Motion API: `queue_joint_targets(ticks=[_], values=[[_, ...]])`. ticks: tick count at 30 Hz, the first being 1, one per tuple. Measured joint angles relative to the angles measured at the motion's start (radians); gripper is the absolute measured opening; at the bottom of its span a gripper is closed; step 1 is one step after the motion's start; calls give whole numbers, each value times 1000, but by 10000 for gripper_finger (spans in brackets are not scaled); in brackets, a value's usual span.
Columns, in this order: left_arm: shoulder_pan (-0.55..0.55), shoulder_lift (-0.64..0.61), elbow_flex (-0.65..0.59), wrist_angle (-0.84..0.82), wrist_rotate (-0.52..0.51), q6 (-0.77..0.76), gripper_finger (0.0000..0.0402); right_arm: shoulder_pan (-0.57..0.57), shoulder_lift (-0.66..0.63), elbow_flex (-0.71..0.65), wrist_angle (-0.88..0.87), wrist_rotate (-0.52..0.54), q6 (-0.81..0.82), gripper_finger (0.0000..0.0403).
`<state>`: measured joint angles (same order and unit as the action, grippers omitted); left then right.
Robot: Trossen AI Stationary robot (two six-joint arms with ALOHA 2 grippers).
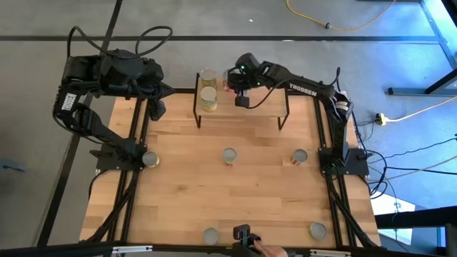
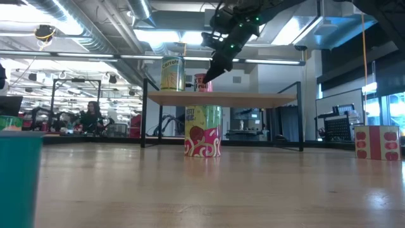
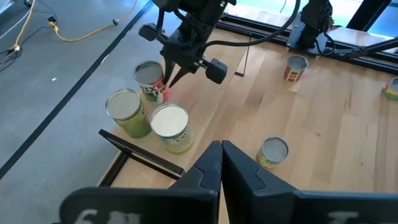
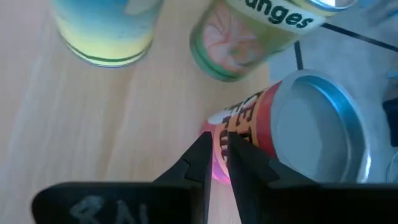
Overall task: Pick and place cans onto a shelf
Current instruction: Put the canned mixed fruits on the shelf, then put the canned spaghetti sauce on the shelf
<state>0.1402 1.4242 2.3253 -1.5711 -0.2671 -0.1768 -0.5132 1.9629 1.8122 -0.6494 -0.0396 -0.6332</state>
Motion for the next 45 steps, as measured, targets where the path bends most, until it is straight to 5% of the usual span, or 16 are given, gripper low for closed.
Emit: queue_joint_targets(ticks=[12, 20, 31, 45], values=[[0, 0, 0, 0, 31, 2, 0, 26, -129, 26, -221, -396, -32, 53], [0, 0, 0, 0, 77, 30, 0, 151, -329, 27, -482, -227, -12, 53], [0, 0, 0, 0, 230, 109, 0, 323, -455, 26, -815, -209, 286, 53], [-95, 0, 0, 0, 229, 114, 0, 465, -578, -8, -917, -126, 487, 18]])
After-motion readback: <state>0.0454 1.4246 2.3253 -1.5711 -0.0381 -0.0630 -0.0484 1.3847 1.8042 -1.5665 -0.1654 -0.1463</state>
